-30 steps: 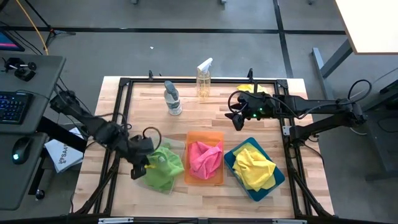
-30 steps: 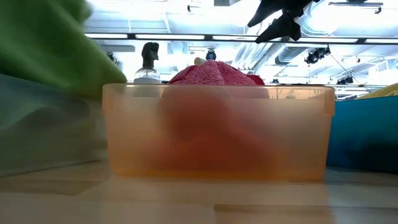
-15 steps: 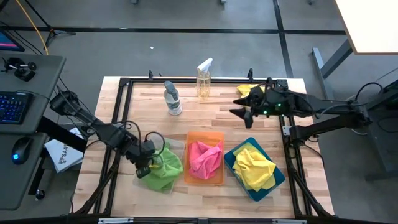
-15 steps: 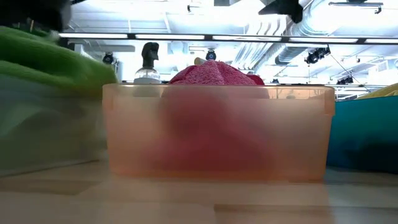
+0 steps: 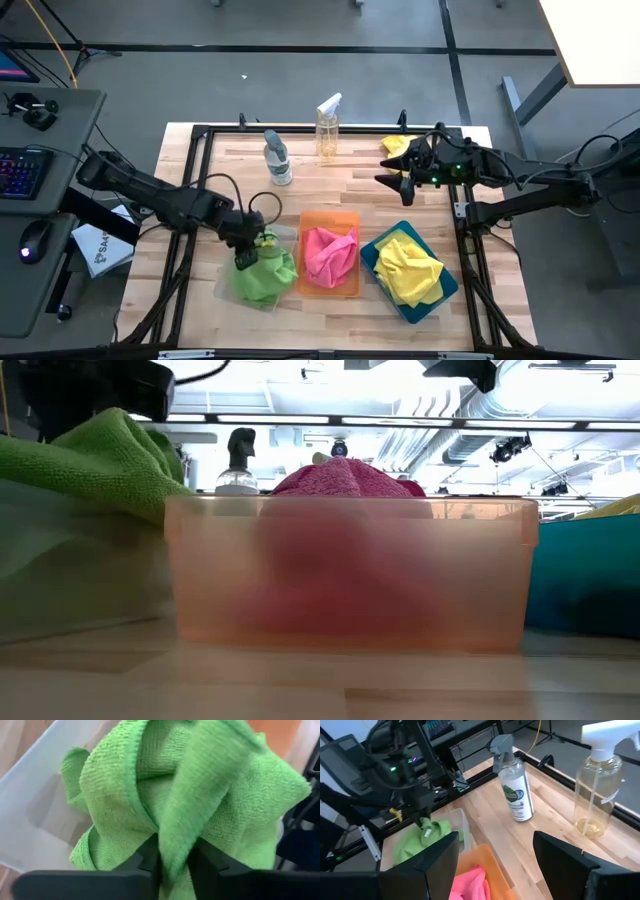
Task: Sort microfiber towel by color & place in baskets
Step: Put the green towel into the white bin, then put the yellow towel into the blue bin
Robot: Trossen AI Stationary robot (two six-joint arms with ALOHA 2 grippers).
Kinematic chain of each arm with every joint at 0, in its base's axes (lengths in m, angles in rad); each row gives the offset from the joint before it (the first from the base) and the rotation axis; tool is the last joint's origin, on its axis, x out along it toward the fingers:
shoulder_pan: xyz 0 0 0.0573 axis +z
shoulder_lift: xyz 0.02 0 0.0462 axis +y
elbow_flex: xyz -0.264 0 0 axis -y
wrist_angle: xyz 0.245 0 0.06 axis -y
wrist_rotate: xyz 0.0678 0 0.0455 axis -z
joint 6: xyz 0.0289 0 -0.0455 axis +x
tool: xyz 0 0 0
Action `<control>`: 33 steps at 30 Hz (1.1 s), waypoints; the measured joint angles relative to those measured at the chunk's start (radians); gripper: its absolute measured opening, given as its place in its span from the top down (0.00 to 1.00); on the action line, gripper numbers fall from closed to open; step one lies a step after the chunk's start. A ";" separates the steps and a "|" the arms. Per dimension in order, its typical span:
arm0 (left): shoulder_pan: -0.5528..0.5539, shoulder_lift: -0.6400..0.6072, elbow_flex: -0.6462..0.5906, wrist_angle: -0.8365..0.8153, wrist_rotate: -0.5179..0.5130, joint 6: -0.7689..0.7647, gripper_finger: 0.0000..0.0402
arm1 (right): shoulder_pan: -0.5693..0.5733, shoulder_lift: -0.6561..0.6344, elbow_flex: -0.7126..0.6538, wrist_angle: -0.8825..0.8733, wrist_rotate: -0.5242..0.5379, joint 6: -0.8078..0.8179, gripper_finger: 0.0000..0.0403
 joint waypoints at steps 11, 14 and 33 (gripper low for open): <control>0.156 -0.008 0.159 -0.138 0.301 0.164 0.54 | 0.000 0.000 0.000 -0.001 -0.043 0.000 0.37; 0.180 -0.008 0.237 -0.204 0.353 0.229 0.52 | 0.000 0.000 0.000 -0.003 -0.041 0.001 0.37; 0.415 -0.500 0.150 0.152 -0.347 0.316 0.52 | -0.498 0.073 -0.243 -0.268 0.063 0.315 0.37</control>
